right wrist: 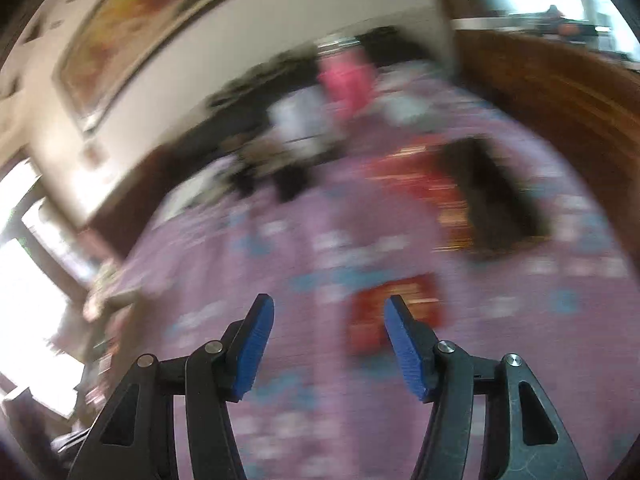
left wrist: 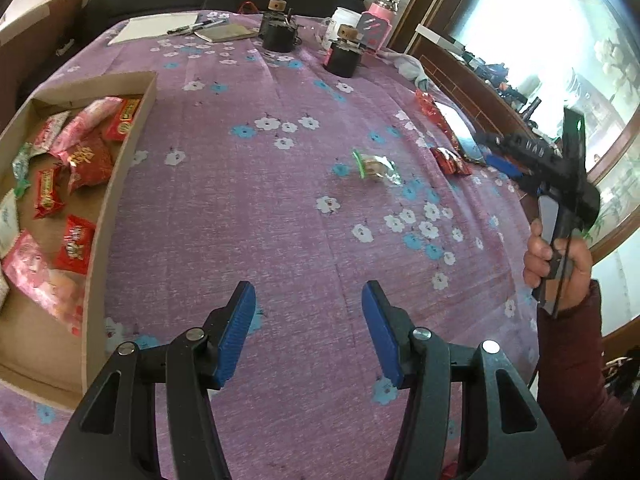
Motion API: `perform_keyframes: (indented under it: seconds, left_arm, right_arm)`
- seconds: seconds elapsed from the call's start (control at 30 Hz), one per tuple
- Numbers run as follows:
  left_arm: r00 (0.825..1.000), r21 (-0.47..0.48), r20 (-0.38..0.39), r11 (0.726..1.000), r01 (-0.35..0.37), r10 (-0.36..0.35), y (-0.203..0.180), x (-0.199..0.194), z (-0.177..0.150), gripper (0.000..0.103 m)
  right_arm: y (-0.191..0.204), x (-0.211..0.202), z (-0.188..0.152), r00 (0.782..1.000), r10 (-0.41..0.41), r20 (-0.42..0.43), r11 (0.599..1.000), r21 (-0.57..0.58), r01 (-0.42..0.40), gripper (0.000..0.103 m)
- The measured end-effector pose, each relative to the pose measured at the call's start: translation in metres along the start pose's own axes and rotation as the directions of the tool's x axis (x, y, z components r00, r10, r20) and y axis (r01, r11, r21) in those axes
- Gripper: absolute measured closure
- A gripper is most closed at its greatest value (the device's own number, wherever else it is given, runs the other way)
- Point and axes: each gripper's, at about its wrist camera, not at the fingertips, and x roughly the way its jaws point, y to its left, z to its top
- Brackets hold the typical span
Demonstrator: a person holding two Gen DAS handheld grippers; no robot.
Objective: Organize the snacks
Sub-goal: 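Move both open tools back toward the remaining snacks on the table, then grasp clear green-edged bag with left tool while right tool grasps red gold-lettered pouch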
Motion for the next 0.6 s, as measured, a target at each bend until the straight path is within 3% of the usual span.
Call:
perform_keyframes:
  seconds: [0.07, 0.4, 0.6]
  left_arm:
    - [1.0, -0.001, -0.001, 1.0, 0.015, -0.015, -0.003, 0.003, 0.0, 0.049]
    - [0.999, 0.014, 0.002, 0.999, -0.033, 0.033, -0.01, 0.003, 0.004, 0.049]
    - [1.0, -0.004, 0.001, 1.0, -0.021, 0.021, -0.009, 0.003, 0.005, 0.049]
  right_arm:
    - [-0.01, 0.001, -0.002, 0.999, -0.049, -0.006, 0.999, -0.009, 0.049, 0.042]
    - [0.0, 0.038, -0.006, 0.99, 0.054, -0.131, 0.999, 0.015, -0.053, 0.042]
    - [0.019, 0.065, 0.001, 0.989, 0.027, -0.145, 0.999, -0.018, -0.029, 0.042]
